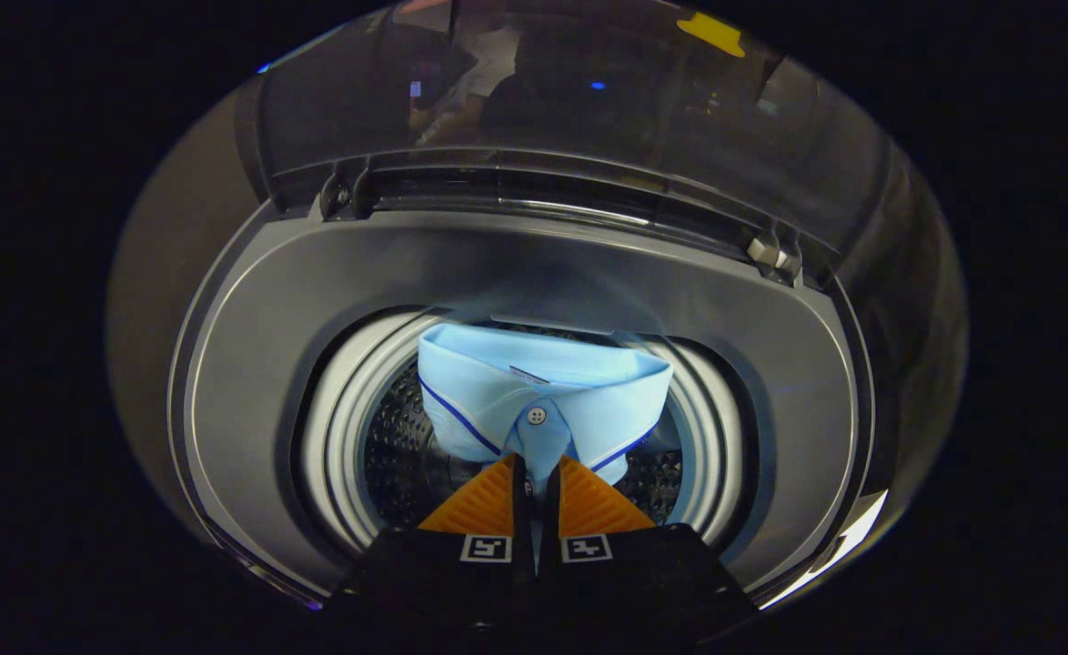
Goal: Put the clothes into the washing machine and then close the washing machine lid.
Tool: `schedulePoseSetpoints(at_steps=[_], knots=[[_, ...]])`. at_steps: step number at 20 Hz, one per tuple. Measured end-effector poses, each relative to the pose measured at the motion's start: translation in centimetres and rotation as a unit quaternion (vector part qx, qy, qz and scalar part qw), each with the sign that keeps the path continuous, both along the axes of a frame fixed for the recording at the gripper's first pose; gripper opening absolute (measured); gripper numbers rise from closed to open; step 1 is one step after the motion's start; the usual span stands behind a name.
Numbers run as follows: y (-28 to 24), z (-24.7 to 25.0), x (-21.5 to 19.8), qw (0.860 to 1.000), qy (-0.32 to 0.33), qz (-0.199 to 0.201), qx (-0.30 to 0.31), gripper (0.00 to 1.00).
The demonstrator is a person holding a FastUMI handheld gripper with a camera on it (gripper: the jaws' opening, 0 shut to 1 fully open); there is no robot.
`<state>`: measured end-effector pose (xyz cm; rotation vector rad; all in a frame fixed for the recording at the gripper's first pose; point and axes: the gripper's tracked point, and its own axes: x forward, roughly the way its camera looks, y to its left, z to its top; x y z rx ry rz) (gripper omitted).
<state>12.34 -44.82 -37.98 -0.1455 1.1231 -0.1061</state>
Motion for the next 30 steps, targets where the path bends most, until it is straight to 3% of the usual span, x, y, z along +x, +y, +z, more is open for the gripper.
schedulePoseSetpoints(at_steps=[4, 8, 16, 30], knots=[[0.1, -0.2, -0.2, 1.000, 0.013, 0.003, 0.002, 0.11], [0.1, 0.0, -0.3, 1.000, 0.019, 0.004, 0.005, 1.00], [0.6, 3.9, 1.5, 0.999, -0.025, -0.007, 0.020, 0.99], [1.9, 23.9, 9.0, 0.985, -0.174, -0.008, 0.022, 0.99]])
